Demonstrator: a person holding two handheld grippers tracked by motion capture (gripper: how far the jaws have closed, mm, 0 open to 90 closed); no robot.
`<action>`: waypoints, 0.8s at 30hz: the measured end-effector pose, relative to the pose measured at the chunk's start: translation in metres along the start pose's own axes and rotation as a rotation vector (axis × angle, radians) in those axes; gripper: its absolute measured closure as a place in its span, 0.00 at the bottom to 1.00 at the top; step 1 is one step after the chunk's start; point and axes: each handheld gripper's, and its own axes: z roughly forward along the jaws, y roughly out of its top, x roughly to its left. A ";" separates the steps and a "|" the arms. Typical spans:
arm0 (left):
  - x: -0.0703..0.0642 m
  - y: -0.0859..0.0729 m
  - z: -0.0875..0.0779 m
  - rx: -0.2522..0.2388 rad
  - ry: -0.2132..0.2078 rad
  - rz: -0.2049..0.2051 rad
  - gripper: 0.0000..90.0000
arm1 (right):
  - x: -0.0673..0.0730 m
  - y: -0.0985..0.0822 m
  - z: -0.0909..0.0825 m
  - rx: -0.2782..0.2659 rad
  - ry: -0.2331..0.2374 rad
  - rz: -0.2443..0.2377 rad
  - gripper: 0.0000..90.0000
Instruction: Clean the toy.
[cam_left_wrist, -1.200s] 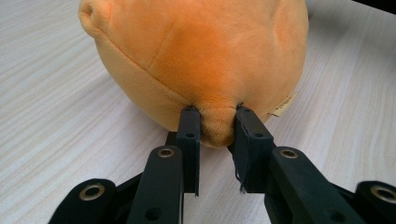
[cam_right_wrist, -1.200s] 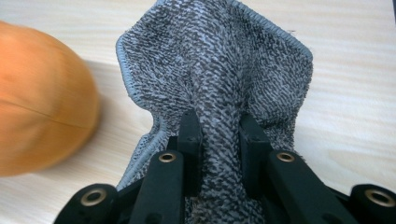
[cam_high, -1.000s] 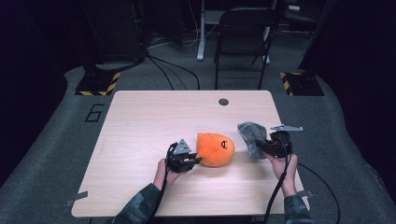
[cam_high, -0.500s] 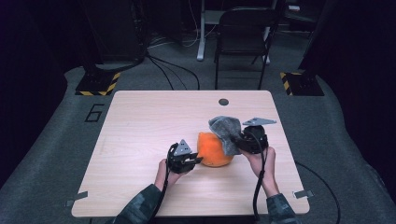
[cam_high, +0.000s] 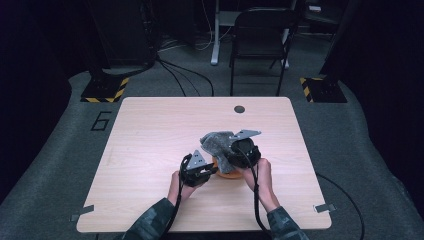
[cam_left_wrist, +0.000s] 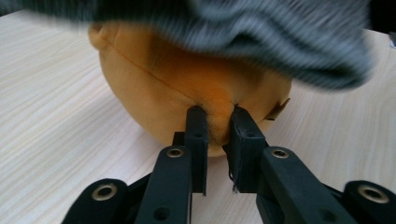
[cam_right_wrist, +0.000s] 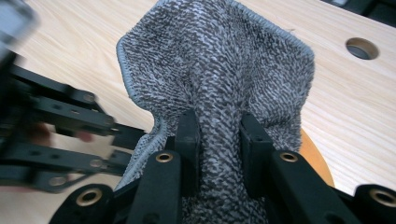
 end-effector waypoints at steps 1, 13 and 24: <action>-0.002 0.000 0.000 -0.002 -0.004 0.002 0.90 | 0.002 -0.001 0.003 0.011 -0.010 -0.009 0.81; -0.005 -0.001 0.002 -0.002 0.009 0.025 0.90 | 0.002 -0.011 0.015 0.035 -0.060 -0.069 0.82; -0.005 0.000 0.002 -0.002 -0.004 0.032 0.90 | -0.006 -0.014 0.009 0.042 -0.064 -0.064 0.82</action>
